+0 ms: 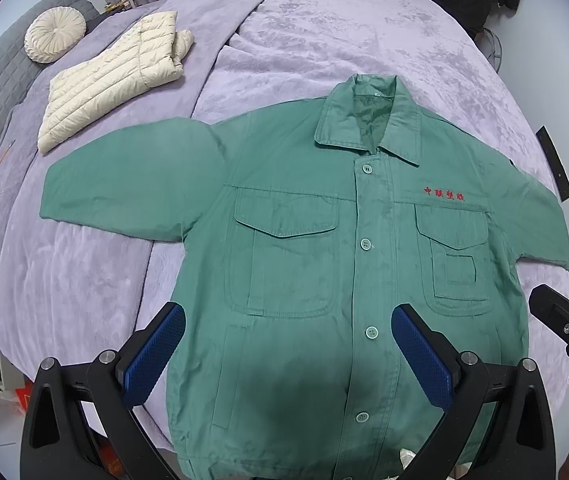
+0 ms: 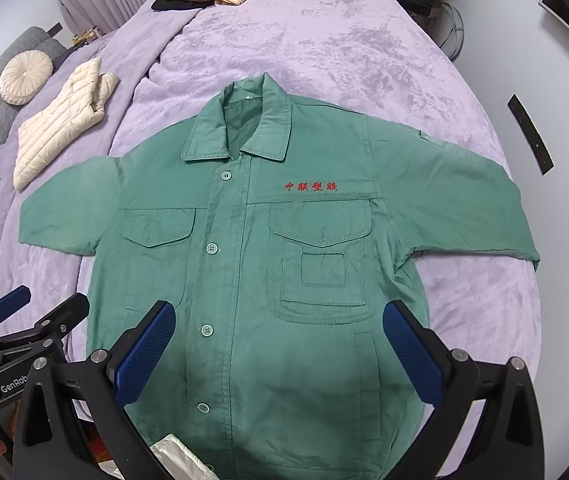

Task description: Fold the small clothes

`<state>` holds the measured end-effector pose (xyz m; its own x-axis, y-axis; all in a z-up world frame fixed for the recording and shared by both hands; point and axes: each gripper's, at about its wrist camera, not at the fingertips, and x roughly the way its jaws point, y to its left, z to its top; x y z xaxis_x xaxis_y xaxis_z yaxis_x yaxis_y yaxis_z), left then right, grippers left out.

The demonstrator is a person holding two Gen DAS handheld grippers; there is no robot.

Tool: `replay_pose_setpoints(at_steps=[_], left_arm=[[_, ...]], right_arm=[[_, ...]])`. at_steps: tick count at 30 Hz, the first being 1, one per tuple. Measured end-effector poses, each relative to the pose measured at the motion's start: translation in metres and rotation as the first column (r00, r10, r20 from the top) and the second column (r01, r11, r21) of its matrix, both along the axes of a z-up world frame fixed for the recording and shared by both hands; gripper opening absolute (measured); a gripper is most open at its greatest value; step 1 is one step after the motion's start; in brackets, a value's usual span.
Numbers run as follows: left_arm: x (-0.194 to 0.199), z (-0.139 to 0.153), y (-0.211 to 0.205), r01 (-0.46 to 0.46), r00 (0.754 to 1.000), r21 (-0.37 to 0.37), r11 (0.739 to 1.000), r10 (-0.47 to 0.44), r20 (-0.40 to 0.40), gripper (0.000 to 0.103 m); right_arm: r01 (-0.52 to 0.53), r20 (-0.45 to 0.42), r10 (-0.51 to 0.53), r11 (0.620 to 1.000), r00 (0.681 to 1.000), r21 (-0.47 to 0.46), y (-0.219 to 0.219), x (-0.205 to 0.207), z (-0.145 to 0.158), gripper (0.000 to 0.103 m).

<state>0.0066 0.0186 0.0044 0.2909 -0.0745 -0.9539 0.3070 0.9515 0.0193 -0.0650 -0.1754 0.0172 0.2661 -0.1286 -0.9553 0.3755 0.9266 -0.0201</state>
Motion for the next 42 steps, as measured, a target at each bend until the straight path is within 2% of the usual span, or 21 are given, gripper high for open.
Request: replay_pose_setpoints(at_steps=[24, 42], left_arm=[[-0.005, 0.000, 0.002, 0.000, 1.000, 0.001, 1.000, 0.000, -0.005, 0.103], [-0.008, -0.011, 0.012, -0.003, 0.999, 0.002, 1.000, 0.003, -0.033, 0.103]], right_arm=[[0.008, -0.007, -0.008, 1.000, 1.000, 0.010, 0.002, -0.007, -0.002, 0.103], [0.028, -0.039, -0.028, 1.000, 0.999, 0.009, 0.001, -0.009, -0.013, 0.103]])
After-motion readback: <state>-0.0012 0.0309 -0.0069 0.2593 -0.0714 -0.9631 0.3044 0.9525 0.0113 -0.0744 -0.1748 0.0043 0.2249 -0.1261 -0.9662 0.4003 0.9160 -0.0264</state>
